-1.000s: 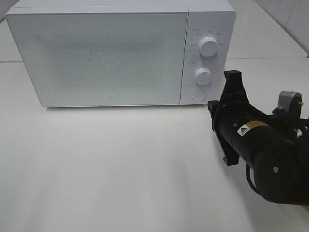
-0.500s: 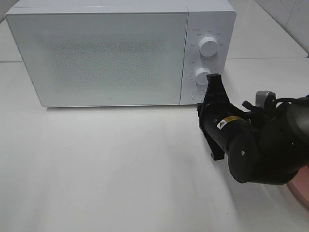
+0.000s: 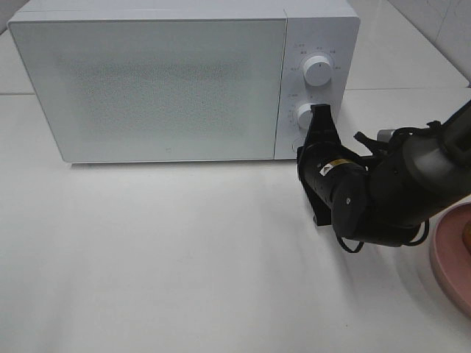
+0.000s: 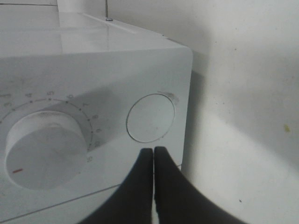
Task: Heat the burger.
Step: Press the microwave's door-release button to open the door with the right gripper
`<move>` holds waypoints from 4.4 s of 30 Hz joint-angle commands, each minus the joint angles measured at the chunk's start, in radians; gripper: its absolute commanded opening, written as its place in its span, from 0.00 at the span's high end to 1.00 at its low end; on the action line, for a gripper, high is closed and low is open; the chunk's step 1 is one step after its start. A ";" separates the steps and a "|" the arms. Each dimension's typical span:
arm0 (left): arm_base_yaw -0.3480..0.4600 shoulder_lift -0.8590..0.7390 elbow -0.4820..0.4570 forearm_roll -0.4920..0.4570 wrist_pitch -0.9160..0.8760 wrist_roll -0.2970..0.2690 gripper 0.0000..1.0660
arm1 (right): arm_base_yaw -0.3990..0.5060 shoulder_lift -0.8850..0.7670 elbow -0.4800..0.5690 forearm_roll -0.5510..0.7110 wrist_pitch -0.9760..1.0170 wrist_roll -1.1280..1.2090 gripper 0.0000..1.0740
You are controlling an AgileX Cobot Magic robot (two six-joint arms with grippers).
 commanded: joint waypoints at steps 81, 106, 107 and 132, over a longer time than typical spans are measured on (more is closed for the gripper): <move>0.003 -0.015 0.002 -0.004 -0.001 0.000 0.06 | -0.066 0.151 -0.318 0.095 -0.260 -0.103 1.00; 0.003 -0.015 0.002 -0.004 -0.001 0.000 0.06 | -0.041 0.125 -0.288 0.103 -0.153 -0.114 1.00; 0.003 -0.015 0.002 -0.004 -0.001 0.000 0.06 | -0.041 0.125 -0.288 0.103 -0.153 -0.114 1.00; 0.003 -0.015 0.002 -0.003 -0.001 0.000 0.06 | -0.039 -0.017 -0.133 0.099 0.217 -0.278 1.00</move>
